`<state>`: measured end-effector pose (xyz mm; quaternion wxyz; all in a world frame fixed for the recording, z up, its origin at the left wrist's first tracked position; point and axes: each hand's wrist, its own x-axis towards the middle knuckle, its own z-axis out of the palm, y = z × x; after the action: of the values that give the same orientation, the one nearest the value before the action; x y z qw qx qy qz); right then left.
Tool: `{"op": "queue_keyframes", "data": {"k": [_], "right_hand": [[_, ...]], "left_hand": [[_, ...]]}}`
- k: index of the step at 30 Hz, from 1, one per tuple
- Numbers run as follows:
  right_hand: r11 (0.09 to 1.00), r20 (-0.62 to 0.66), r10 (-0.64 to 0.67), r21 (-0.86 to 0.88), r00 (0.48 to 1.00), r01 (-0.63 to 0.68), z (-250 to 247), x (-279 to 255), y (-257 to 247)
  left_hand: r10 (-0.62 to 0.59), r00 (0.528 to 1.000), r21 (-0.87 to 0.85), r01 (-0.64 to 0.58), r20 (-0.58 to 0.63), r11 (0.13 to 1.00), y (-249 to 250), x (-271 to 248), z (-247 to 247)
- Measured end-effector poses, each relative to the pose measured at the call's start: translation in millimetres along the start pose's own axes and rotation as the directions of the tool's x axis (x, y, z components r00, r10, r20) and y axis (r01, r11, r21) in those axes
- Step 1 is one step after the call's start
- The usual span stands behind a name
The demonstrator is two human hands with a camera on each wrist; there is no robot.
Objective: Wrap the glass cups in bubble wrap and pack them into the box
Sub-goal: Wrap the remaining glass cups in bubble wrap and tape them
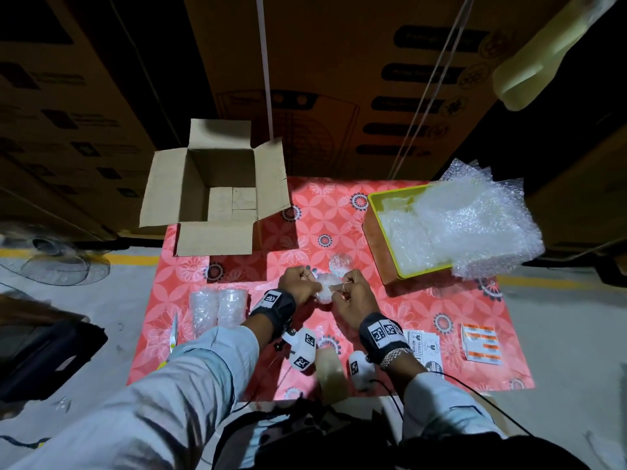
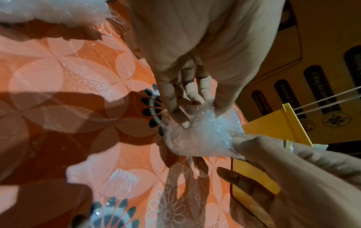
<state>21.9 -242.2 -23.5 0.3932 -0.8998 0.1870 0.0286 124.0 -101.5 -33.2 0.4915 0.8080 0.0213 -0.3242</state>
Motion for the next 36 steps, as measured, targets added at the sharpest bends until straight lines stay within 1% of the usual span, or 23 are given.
{"op": "queue_keyframes", "data": {"k": [3,6,7,8,10,12,13,15,18,20,24,27,30,32,34,36], "right_hand": [[0.995,0.068,0.016,0.096,0.998,-0.023,-3,0,-1],[0.979,0.138,0.046,0.19,0.989,-0.072,-8,-6,-10],[0.978,0.145,0.049,0.196,0.988,-0.078,-7,-6,-10],[0.981,0.124,0.067,0.173,0.99,-0.088,-8,-5,-10],[0.989,0.091,0.07,0.127,0.993,-0.081,-9,-4,-10],[0.987,0.091,0.05,0.146,0.995,-0.063,-13,-6,-14],[0.98,0.081,0.058,0.185,0.995,-0.072,-14,-7,-15],[0.96,0.106,0.066,0.263,0.992,-0.092,-16,-10,-19],[0.946,0.147,0.033,0.315,0.989,-0.079,-17,-9,-15],[0.956,0.169,-0.002,0.289,0.986,-0.048,-17,-8,-15],[0.975,0.116,-0.022,0.223,0.993,-0.005,-19,-4,-2],[0.982,0.078,-0.08,0.18,0.994,0.065,-22,-4,8],[0.982,0.058,-0.108,0.163,0.992,0.098,-28,-11,7],[0.974,0.019,-0.112,0.201,0.994,0.106,-31,-19,6],[0.952,-0.025,-0.069,0.296,0.997,0.073,-32,-32,4],[0.931,-0.046,-0.017,0.363,0.999,0.033,-32,-51,2]], "left_hand": [[-0.01,0.998,-0.11,0.017,0.058,0.994,-5,-1,-7],[0.042,0.996,-0.167,-0.03,0.072,0.986,-12,-6,-15],[0.051,0.995,-0.197,-0.034,0.081,0.98,-14,-6,-16],[0.062,0.995,-0.204,-0.045,0.079,0.978,-15,-8,-18],[0.087,0.994,-0.163,-0.076,0.06,0.984,-18,-11,-19],[0.126,0.991,-0.148,-0.119,0.039,0.982,-19,-10,-17],[0.153,0.988,-0.144,-0.147,0.032,0.979,-18,-11,-16],[0.193,0.981,-0.155,-0.186,0.031,0.97,-19,-10,-16],[0.221,0.975,-0.154,-0.214,0.032,0.965,-19,-12,-16],[0.223,0.974,-0.153,-0.216,0.031,0.964,-19,-13,-18],[0.21,0.978,-0.124,-0.209,0.0,0.97,-19,-15,-24],[0.202,0.979,-0.154,-0.202,-0.021,0.967,-23,-21,-33],[0.194,0.98,-0.14,-0.199,-0.051,0.97,-30,-28,-42],[0.165,0.985,-0.139,-0.172,-0.061,0.975,-36,-33,-47],[0.146,0.988,-0.142,-0.153,-0.057,0.978,-44,-38,-48],[0.132,0.991,-0.135,-0.134,-0.023,0.982,-53,-45,-48]]}}
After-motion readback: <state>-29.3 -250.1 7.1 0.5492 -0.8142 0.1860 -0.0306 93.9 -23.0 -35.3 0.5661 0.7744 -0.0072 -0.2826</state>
